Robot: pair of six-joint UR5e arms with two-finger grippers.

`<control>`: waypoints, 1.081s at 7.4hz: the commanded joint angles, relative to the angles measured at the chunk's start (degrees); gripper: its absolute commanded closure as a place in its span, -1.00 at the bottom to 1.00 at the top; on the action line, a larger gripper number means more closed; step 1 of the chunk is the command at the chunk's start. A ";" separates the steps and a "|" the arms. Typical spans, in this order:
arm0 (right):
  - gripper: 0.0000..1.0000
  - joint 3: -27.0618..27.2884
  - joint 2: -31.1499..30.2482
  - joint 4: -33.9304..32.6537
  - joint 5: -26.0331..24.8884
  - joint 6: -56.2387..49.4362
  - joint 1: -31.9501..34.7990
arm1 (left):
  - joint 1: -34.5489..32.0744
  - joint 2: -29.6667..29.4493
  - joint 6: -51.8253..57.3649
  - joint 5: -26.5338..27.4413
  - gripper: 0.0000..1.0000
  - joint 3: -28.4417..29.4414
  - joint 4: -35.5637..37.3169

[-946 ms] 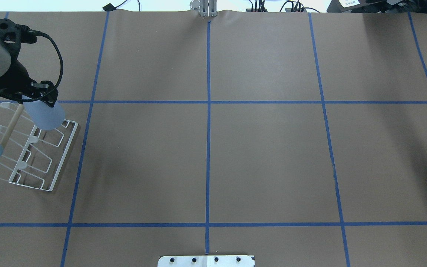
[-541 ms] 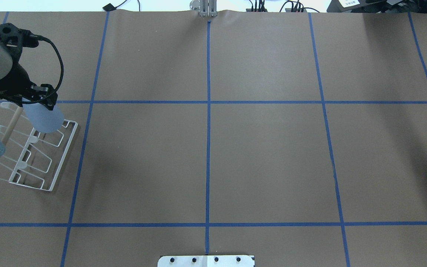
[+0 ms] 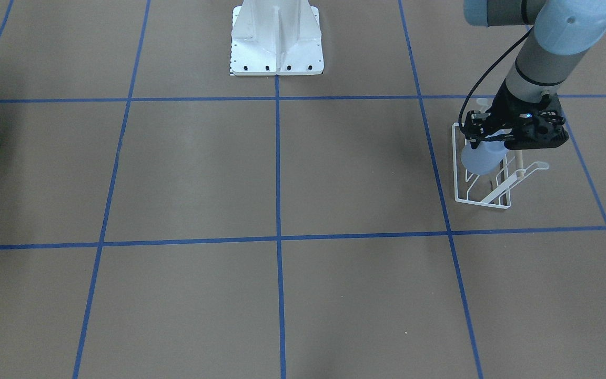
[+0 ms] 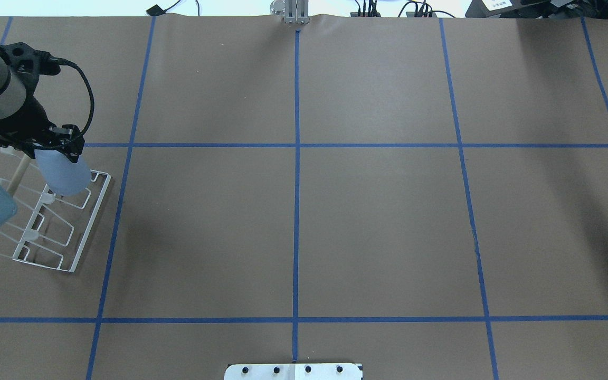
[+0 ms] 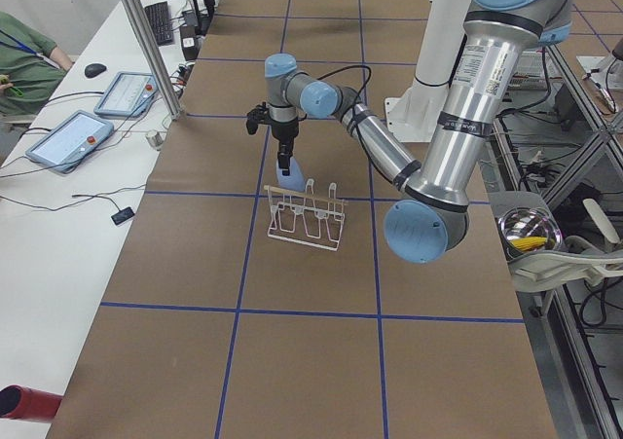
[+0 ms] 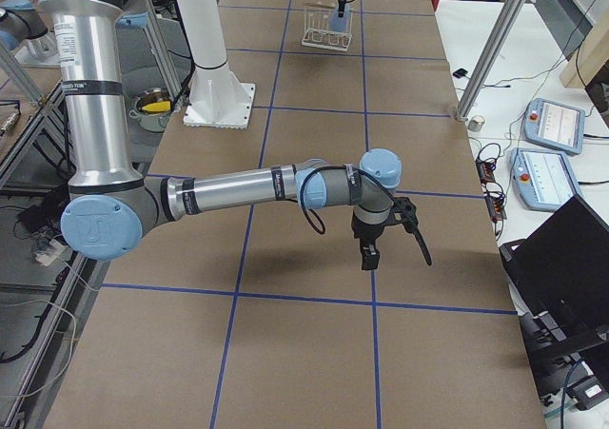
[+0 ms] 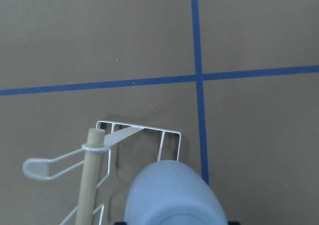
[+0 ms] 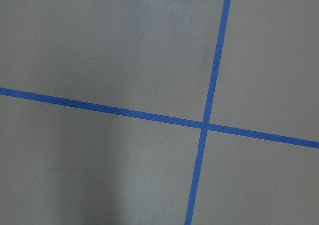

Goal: Hang cup on cup holder
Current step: 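Lower the cup with the left gripper onto a peg of the white rack, then open the left gripper to release the cup on the peg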

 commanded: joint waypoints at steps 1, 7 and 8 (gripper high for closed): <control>-1.00 0.02 0.00 0.10 0.01 -0.45 -0.05 | 0.03 -0.01 0.01 -0.76 1.00 0.63 -0.07; -1.00 0.10 0.00 0.36 -0.08 -0.54 -0.93 | 0.12 0.17 -0.60 -0.77 -0.97 1.17 -2.34; -1.00 0.10 0.09 0.36 -0.08 -0.54 -0.93 | 0.11 0.17 -0.60 -0.68 -0.97 0.81 -2.44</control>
